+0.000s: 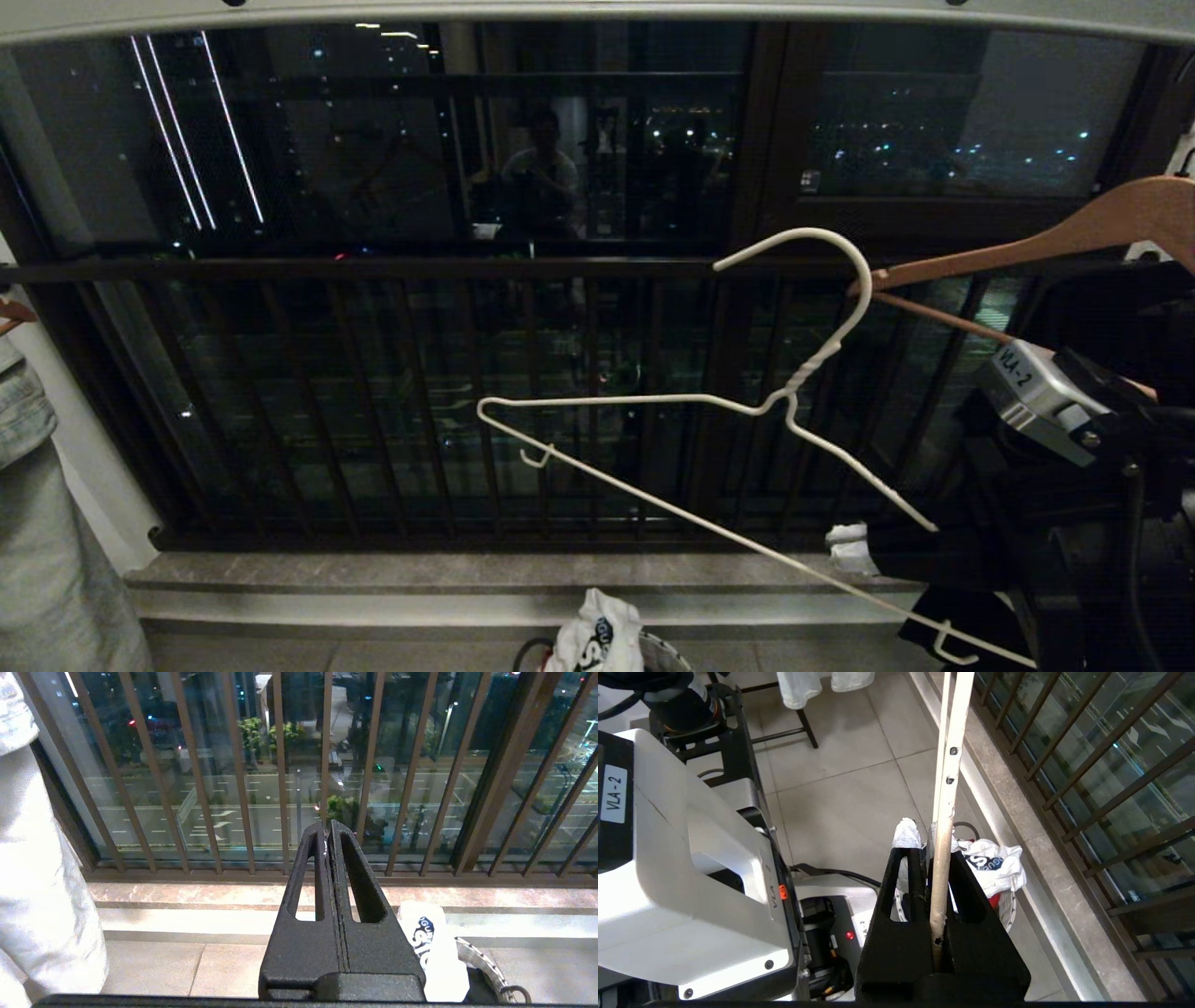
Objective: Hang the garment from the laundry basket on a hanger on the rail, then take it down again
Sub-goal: Pick up clothes from the basket
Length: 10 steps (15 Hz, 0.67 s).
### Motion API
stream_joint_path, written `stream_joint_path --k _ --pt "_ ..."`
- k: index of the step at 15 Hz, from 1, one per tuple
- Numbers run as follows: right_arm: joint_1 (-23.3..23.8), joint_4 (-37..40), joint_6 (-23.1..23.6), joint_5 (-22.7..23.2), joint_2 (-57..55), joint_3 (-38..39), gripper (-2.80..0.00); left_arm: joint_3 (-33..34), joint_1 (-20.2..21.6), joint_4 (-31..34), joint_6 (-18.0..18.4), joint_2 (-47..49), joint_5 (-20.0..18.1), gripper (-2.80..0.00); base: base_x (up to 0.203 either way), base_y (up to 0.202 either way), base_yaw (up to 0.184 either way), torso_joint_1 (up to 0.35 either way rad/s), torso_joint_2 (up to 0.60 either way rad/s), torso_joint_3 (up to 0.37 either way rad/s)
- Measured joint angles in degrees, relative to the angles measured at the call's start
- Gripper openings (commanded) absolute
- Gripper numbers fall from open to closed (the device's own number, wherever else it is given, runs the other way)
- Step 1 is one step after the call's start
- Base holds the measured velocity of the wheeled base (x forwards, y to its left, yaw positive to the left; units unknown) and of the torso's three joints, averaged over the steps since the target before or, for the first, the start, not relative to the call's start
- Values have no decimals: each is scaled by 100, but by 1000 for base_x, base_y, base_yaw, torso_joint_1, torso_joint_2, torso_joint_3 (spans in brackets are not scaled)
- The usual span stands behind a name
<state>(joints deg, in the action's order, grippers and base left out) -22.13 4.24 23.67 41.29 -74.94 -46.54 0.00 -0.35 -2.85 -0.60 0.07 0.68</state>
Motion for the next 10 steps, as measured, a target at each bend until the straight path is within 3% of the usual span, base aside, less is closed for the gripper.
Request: stream_joint_path --k 10 --pt "0 2 9 -4 121 24 -280 0 0 1 -2 0 -2 -280 0 0 0 -149 327 179"
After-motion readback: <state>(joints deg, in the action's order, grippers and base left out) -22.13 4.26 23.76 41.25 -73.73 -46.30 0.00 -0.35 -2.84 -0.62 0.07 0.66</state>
